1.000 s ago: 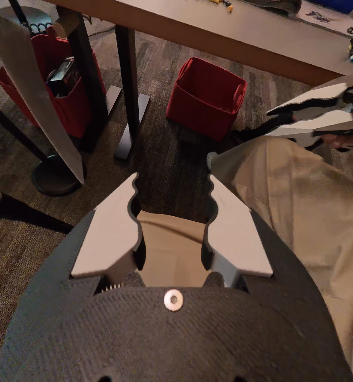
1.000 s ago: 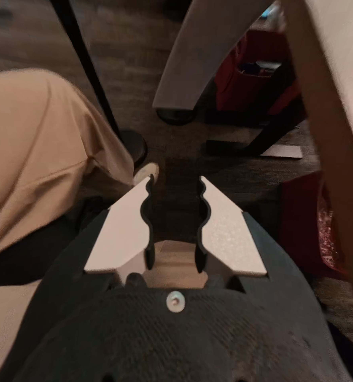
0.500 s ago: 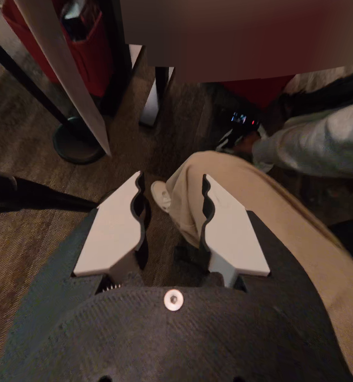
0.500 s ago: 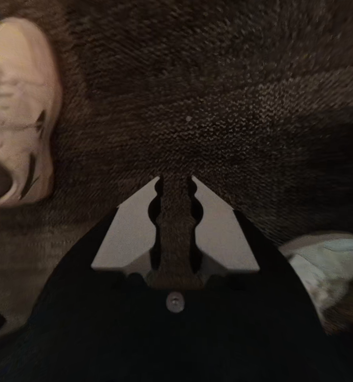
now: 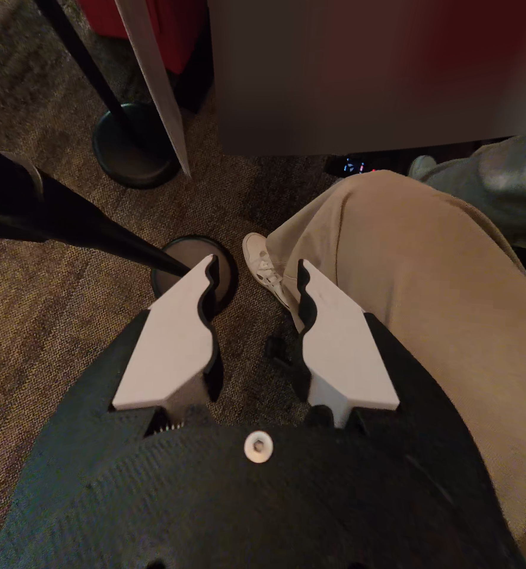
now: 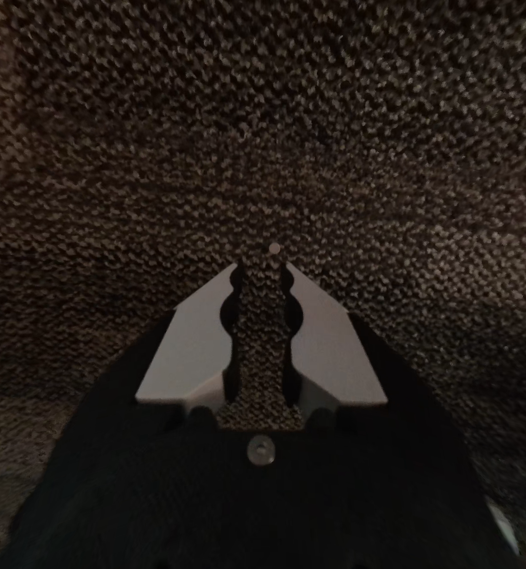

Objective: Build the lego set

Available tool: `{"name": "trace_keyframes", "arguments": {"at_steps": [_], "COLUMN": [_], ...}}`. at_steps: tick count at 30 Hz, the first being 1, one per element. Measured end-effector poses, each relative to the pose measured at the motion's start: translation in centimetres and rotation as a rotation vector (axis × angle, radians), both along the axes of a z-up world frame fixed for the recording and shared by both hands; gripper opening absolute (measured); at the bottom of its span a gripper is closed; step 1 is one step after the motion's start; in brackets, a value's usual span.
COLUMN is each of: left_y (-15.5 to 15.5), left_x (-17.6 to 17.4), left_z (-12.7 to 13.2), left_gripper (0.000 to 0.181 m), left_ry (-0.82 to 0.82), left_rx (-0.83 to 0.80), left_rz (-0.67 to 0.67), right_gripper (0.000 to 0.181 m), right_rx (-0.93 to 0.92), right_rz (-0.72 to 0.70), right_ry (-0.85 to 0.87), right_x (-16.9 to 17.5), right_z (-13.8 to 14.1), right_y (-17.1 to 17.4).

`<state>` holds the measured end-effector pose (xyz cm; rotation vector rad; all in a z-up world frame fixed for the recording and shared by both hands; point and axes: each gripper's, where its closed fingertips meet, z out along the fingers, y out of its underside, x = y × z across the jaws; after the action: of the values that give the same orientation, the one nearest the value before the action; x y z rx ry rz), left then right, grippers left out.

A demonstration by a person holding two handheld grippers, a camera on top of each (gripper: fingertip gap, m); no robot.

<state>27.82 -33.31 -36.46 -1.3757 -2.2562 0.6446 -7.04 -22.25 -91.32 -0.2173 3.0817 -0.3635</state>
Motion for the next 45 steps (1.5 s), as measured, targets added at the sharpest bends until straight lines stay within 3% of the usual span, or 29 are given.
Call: {"name": "trace_keyframes", "arguments": {"at_steps": [4,13,18,27,32,35,40,42,45], "left_y": [0.1,-0.2,-0.3,-0.7,-0.6,-0.4,1.6,2.3,2.9], "left_x": [0.2,0.7,1.0,1.3,1.0,0.2,-2.7,-3.8,-5.0], "left_z": [-0.5,-0.7,-1.0,-1.0,-0.6,0.1,2.4,4.0,7.0], "left_gripper": [0.050,0.050,0.050,0.048,0.047,0.046,0.044,0.042,0.042], "left_ry": [-0.017,-0.015,-0.026,-0.028,-0.020,0.009,0.096,0.136,0.207], "left_rx": [0.004,0.017,0.019,0.011,-0.001,-0.009,-0.023,-0.074,-0.158], "left_rz": [-0.010,0.010,0.011,0.023,0.012,-0.003,-0.070,-0.114,-0.140], "right_gripper": [0.017,0.021,0.014,0.006,0.006,0.006,0.006,0.006,0.005], "right_rx": [0.007,0.072,0.083,0.082,0.028,-0.077,-0.367,-0.466,-0.655], "right_rz": [-0.060,-0.036,-0.038,-0.007,0.023,-0.018,-0.277,-0.395,-0.476], "right_ry": [-0.045,-0.038,-0.017,-0.017,-0.002,-0.034,-0.117,-0.148,-0.214], "right_x": [0.0,-0.1,-0.4,-0.3,-0.4,0.6,4.2,5.2,6.7], "right_z": [-0.5,-1.9,-2.4,-2.0,0.1,3.9,15.0,20.7,32.3], "right_y": [-0.8,-0.6,-0.6,-0.8,-1.3,-2.7,-5.9,-6.8,-8.7]}}
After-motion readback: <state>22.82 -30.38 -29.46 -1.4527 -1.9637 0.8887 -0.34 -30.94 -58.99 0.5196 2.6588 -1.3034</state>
